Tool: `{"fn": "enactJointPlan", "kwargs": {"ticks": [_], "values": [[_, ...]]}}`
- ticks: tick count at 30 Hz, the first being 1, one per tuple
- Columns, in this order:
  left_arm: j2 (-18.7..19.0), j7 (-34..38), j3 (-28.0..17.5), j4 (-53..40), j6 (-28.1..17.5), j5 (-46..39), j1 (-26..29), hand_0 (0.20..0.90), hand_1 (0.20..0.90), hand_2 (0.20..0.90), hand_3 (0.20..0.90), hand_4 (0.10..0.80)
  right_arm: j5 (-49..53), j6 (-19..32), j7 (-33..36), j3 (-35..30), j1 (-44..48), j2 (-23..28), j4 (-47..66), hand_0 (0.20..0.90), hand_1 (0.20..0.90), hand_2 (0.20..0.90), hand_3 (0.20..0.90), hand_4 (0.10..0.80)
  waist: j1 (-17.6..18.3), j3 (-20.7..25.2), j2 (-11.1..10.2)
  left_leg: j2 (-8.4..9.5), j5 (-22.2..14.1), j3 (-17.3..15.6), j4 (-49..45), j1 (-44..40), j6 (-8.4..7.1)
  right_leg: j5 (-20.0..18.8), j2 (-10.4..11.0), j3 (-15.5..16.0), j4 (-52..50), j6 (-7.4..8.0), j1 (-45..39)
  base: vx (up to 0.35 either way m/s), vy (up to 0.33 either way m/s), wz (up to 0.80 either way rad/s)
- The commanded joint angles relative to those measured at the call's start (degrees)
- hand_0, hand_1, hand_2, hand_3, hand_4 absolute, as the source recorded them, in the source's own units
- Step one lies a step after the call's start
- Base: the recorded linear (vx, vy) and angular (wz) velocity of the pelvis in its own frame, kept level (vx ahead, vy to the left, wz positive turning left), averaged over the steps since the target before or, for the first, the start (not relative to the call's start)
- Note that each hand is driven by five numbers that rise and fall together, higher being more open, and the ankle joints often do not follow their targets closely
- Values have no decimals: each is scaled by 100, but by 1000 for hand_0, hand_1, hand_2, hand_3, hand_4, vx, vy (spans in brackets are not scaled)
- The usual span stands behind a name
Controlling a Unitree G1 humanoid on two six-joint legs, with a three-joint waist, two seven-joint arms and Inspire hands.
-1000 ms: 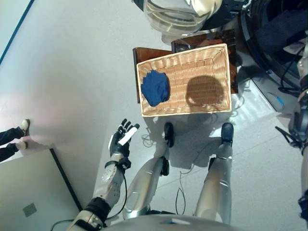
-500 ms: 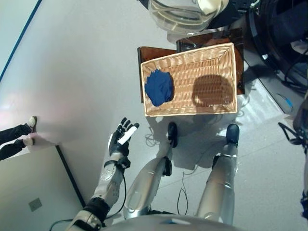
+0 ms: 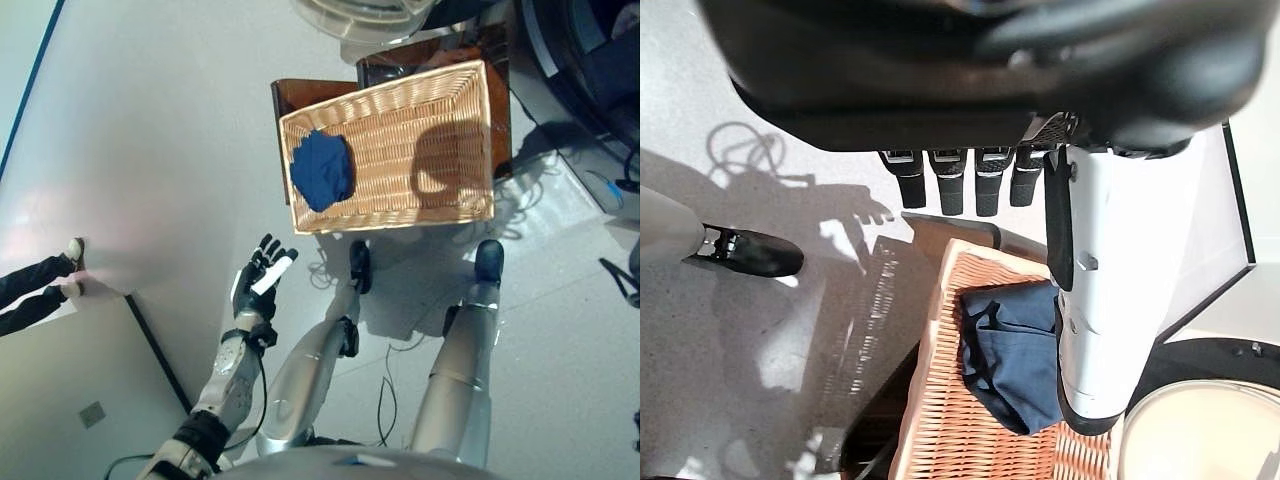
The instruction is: Pick up the clothes and place them into the washing machine
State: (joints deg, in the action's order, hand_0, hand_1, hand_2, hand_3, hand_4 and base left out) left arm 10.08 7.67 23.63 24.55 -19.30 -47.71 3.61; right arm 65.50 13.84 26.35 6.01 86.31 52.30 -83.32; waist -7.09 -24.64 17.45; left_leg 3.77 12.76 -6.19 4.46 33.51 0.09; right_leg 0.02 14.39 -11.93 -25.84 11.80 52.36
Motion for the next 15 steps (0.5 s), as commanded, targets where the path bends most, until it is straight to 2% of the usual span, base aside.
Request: {"fn": "enactJointPlan", "kwargs": {"ticks": [1, 5, 15], "values": [[250, 121, -73, -554, -443, 134, -128, 900, 900, 900, 900, 800, -478, 326, -83, 1191, 944, 885, 533, 200, 200, 200, 200, 300, 73, -326, 781, -743, -118, -38, 54, 325, -835, 809, -350, 110, -297, -387, -9, 2, 6, 6], [286, 152, -131, -727, -496, 149, -136, 900, 900, 900, 900, 800, -532, 337, -57, 1277, 1036, 937, 547, 200, 200, 200, 200, 300, 40, -342, 802, -702, -116, -52, 54, 458, -836, 844, -339, 56, -404, -380, 200, 0, 6, 4], [248, 313, -113, -905, -532, 140, -85, 900, 900, 900, 900, 800, -307, 768, 427, 1253, 1458, 1137, 763, 200, 200, 200, 200, 300, 29, -392, 815, -636, -72, -47, 54, 713, -835, 889, -380, -71, -645, -404, 591, 3, 2, 4]]}}
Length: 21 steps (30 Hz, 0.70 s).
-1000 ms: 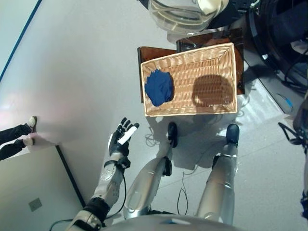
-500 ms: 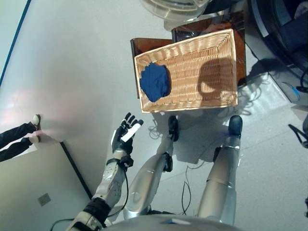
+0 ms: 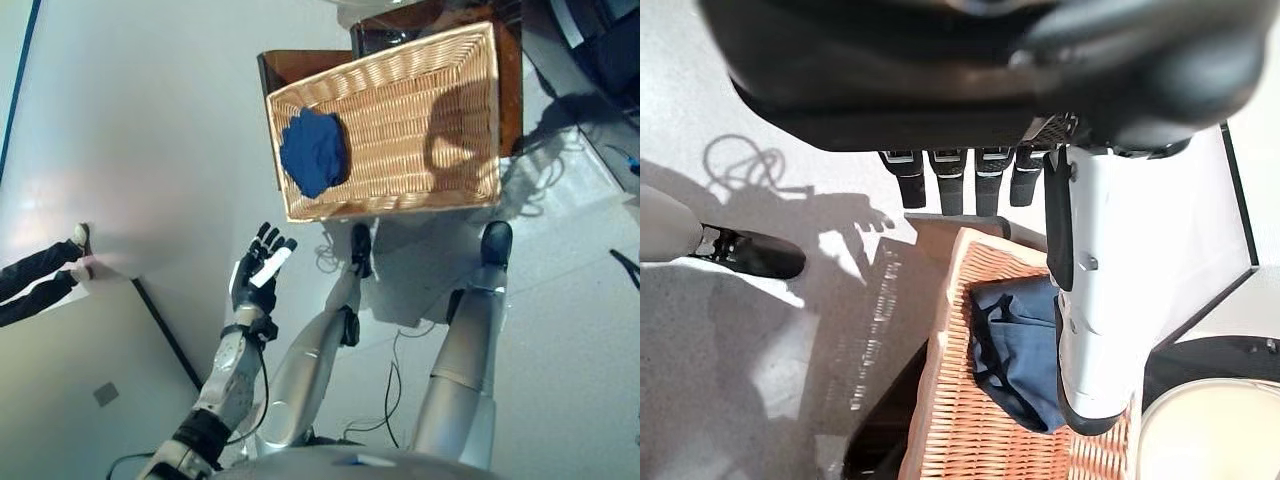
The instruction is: Pick up the clothes and place them into the washing machine
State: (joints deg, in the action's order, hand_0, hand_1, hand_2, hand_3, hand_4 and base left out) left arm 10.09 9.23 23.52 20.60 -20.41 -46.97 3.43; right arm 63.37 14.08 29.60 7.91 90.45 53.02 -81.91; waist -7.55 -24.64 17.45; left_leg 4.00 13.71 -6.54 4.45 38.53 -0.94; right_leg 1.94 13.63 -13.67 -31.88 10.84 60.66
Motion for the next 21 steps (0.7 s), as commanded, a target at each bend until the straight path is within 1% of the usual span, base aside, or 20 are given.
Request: {"fn": "enactJointPlan", "kwargs": {"ticks": [1, 2, 5, 6, 7, 9, 10, 12, 14, 16, 18, 19, 21], "values": [[249, 163, -105, -506, -418, 66, -63, 900, 900, 900, 900, 800, -77, 752, 112, 1072, 1077, 1101, 613, 200, 200, 200, 200, 300, 78, -383, 815, -660, -172, -17, 55, 214, -734, 698, -301, 94, -41, -306, -228, 0, 0, 0], [258, 165, -103, -504, -420, 60, -66, 900, 900, 900, 900, 800, -44, 765, 123, 1080, 1107, 1123, 610, 200, 200, 200, 200, 300, 87, -365, 810, -637, -211, -18, 55, 199, -736, 750, -283, 94, -41, -305, -250, 0, 0, 0], [272, 170, -120, -537, -437, 42, -68, 900, 900, 900, 900, 800, 100, 857, 129, 1142, 1258, 1191, 661, 200, 200, 200, 200, 300, 90, -351, 821, -647, -185, -24, 55, 220, -741, 699, -308, 61, -51, -308, -201, 32, 8, 0], [270, 187, -134, -543, -440, 39, -83, 900, 900, 900, 900, 800, 153, 903, 165, 1137, 1295, 1231, 691, 200, 200, 200, 200, 300, 102, -330, 815, -626, -226, -22, 55, 203, -744, 758, -288, 57, -56, -305, -219, 0, 0, 0], [263, 192, -156, -554, -442, 41, -96, 900, 900, 900, 900, 800, 194, 954, 194, 1142, 1327, 1259, 738, 200, 200, 200, 200, 300, 102, -333, 818, -641, -191, -24, 55, 223, -740, 713, -321, 44, -74, -309, -190, 50, 8, -1], [260, 198, -168, -558, -439, 35, -101, 900, 900, 900, 900, 800, 250, 1047, 218, 1150, 1361, 1304, 844, 200, 200, 200, 200, 300, 126, -308, 808, -621, -233, -26, 55, 196, -742, 772, -302, 36, -79, -306, -211, 0, 0, 0], [256, 198, -174, -558, -440, 35, -97, 900, 900, 900, 900, 800, 252, 1053, 219, 1145, 1357, 1300, 853, 200, 200, 200, 200, 300, 113, -319, 816, -648, -189, -33, 55, 221, -741, 703, -335, 31, -67, -309, -185, 0, 0, 0], [247, 192, -174, -601, -467, -5, -117, 900, 900, 900, 900, 800, 385, 1238, 282, 1075, 1365, 1355, 1016, 200, 200, 200, 200, 300, 153, -309, 812, -649, -194, -38, 55, 206, -745, 721, -349, 17, -73, -319, -201, 32, 0, -1], [263, 192, -169, -600, -458, 6, -123, 900, 900, 900, 900, 800, 438, 1337, 315, 1027, 1371, 1391, 1099, 200, 200, 200, 200, 300, 186, -276, 801, -626, -248, -28, 55, 170, -743, 794, -318, 16, -87, -316, -234, 47, 3, -6], [270, 187, -177, -591, -464, 2, -121, 900, 900, 900, 900, 800, 446, 1377, 331, 1017, 1384, 1419, 1110, 200, 200, 200, 200, 300, 174, -269, 801, -650, -206, -29, 55, 192, -741, 733, -352, 11, -76, -321, -210, 1, -1, -5], [291, 175, -178, -618, -467, -2, -144, 900, 900, 900, 900, 800, 588, 1534, 360, 997, 1440, 1481, 1185, 200, 200, 200, 200, 300, 197, -239, 791, -620, -262, -36, 55, 159, -747, 805, -334, 3, -75, -319, -227, 21, 0, 0], [297, 175, -198, -611, -471, -2, -145, 900, 900, 900, 900, 800, 626, 1575, 358, 983, 1457, 1499, 1188, 200, 200, 200, 200, 300, 184, -244, 801, -650, -216, -45, 55, 187, -747, 735, -371, -3, -70, -323, -183, 0, 0, 0], [294, 167, -186, -646, -472, -33, -167, 900, 900, 900, 900, 800, 755, 1704, 370, 941, 1487, 1522, 1251, 200, 200, 200, 200, 300, 204, -231, 809, -616, -272, -42, 55, 171, -747, 821, -342, -15, -94, -319, -181, 23, 0, 0]]}}
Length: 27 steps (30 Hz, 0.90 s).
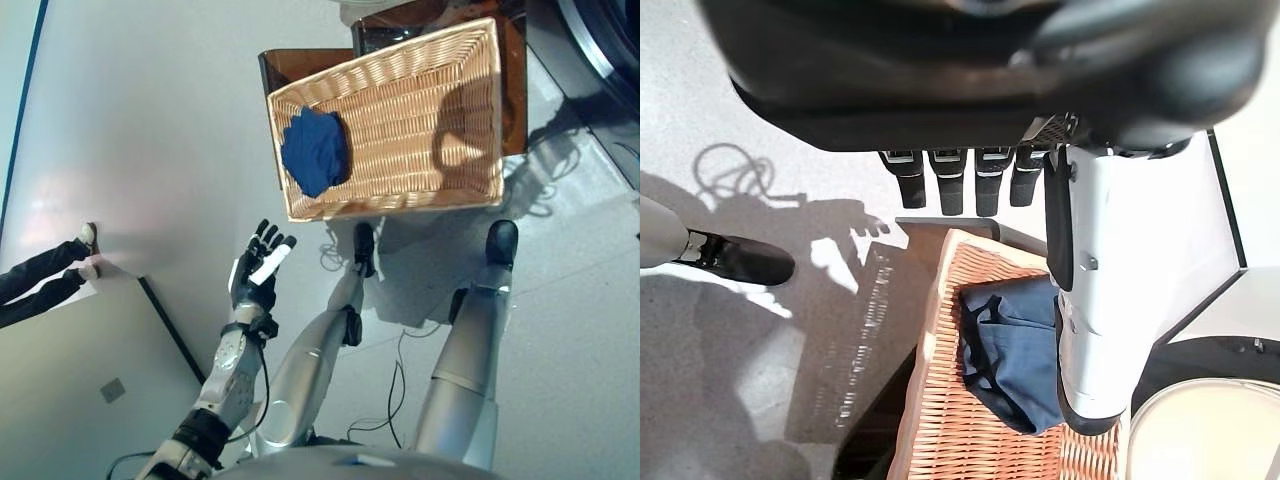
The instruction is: Pick up the clothes and place them into the washing machine
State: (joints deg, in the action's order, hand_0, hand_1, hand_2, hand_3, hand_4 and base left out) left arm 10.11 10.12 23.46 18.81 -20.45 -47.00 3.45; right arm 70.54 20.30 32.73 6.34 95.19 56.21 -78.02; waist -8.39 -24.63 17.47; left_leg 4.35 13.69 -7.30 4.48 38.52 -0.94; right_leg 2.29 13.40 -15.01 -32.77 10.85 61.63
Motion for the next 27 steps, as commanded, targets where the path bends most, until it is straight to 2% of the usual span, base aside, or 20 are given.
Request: {"fn": "enactJointPlan", "kwargs": {"ticks": [1, 4, 8, 15, 27], "values": [[285, 80, -179, -479, -468, -37, -175, 900, 900, 900, 900, 800, 72, 1150, 71, 1061, 1009, 1206, 904, 200, 200, 200, 200, 300, 290, -230, 812, -646, -278, 32, 52, 183, -748, 790, -321, 108, -2, -322, -267, 36, -3, 0], [283, 97, -175, -483, -462, -41, -194, 900, 900, 900, 900, 800, 146, 1356, 169, 945, 980, 1211, 1026, 200, 200, 200, 200, 300, 285, -232, 818, -677, -237, 19, 52, 236, -748, 723, -371, 79, -37, -328, -175, -10, -3, 0], [280, 107, -168, -469, -455, -19, -210, 900, 900, 900, 900, 800, 121, 1359, 254, 807, 869, 1196, 986, 200, 200, 200, 200, 300, 279, -218, 813, -680, -243, -10, 52, 251, -744, 698, -407, 33, -38, -340, -141, 11, 2, 4], [294, 123, -157, -457, -444, -62, -247, 900, 900, 900, 900, 800, 322, 1494, 340, 633, 848, 1136, 957, 200, 200, 200, 200, 300, 277, -128, 808, -632, -302, -25, 52, 162, -746, 790, -364, 38, -27, -341, -244, 21, 6, 0], [301, 118, -122, -437, -434, -142, -221, 900, 900, 900, 900, 800, 530, 1749, 332, 570, 936, 988, 1178, 200, 200, 200, 200, 300, 267, -91, 809, -674, -286, -27, 52, 94, -760, 720, -412, 82, 4, -363, -313, 4, 0, 0]]}}
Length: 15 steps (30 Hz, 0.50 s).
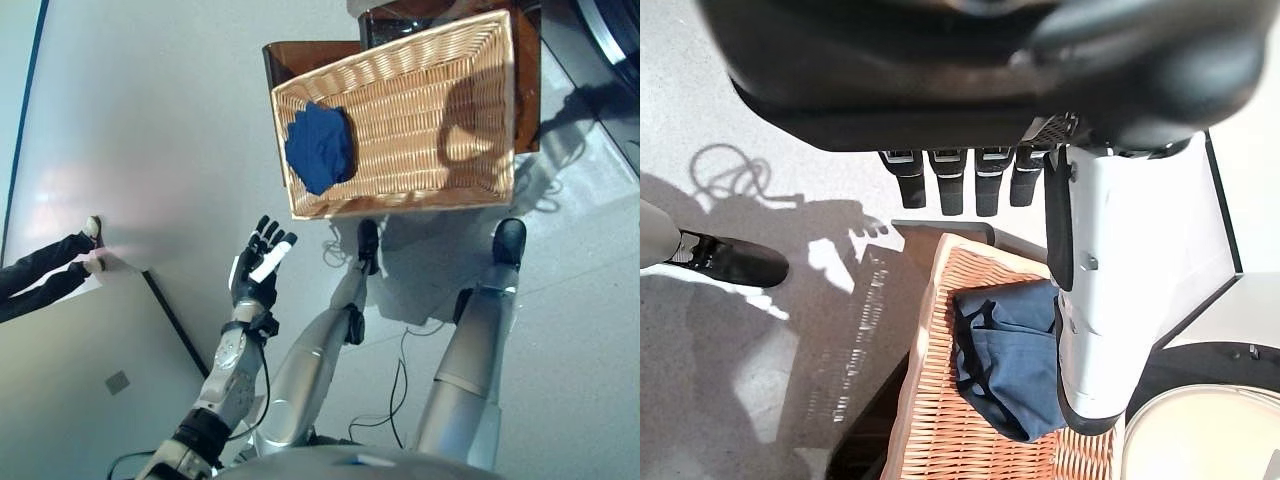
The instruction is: Pick up the clothes and place them into the washing machine
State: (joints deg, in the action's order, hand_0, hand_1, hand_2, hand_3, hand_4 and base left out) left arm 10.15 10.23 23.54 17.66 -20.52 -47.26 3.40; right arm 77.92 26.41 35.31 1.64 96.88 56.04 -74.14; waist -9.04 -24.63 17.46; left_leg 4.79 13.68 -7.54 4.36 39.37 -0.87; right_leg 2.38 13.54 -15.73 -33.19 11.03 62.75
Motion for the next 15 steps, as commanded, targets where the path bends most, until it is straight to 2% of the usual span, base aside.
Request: {"fn": "enactJointPlan", "kwargs": {"ticks": [1, 2, 3, 4, 15], "values": [[303, 115, -135, -308, -429, -120, -225, 900, 900, 900, 900, 800, -263, 1096, 101, 1050, 744, 1001, 747, 200, 200, 200, 200, 300, 327, -88, 800, -718, -289, 1, 64, -9, -766, 706, -426, 160, 39, -385, -428, 0, 0, 0], [306, 115, -132, -308, -431, -123, -227, 900, 900, 900, 900, 800, -280, 1092, 118, 1056, 752, 1001, 743, 200, 200, 200, 200, 300, 326, -87, 799, -718, -291, 0, 64, -13, -765, 707, -425, 159, 41, -385, -432, 0, 0, 0], [304, 113, -132, -303, -427, -124, -229, 900, 900, 900, 900, 800, -307, 1019, 120, 1063, 731, 989, 701, 518, 518, 518, 518, 527, 327, -93, 797, -717, -293, -2, 64, -14, -765, 702, -423, 157, 47, -383, -444, 0, 0, 0], [304, 109, -135, -300, -425, -133, -239, 900, 900, 900, 900, 800, -323, 973, 129, 1071, 727, 991, 665, 900, 900, 900, 900, 800, 326, -95, 797, -721, -286, -10, 64, -16, -768, 699, -422, 159, 48, -383, -455, 0, 0, 0], [320, 95, -142, -323, -414, -149, -225, 900, 900, 900, 900, 800, -382, 844, 141, 1018, 619, 925, 586, 900, 900, 900, 900, 800, 330, -82, 799, -719, -298, 1, 64, -86, -764, 678, -431, 197, 123, -393, -559, 0, 0, 0]]}}
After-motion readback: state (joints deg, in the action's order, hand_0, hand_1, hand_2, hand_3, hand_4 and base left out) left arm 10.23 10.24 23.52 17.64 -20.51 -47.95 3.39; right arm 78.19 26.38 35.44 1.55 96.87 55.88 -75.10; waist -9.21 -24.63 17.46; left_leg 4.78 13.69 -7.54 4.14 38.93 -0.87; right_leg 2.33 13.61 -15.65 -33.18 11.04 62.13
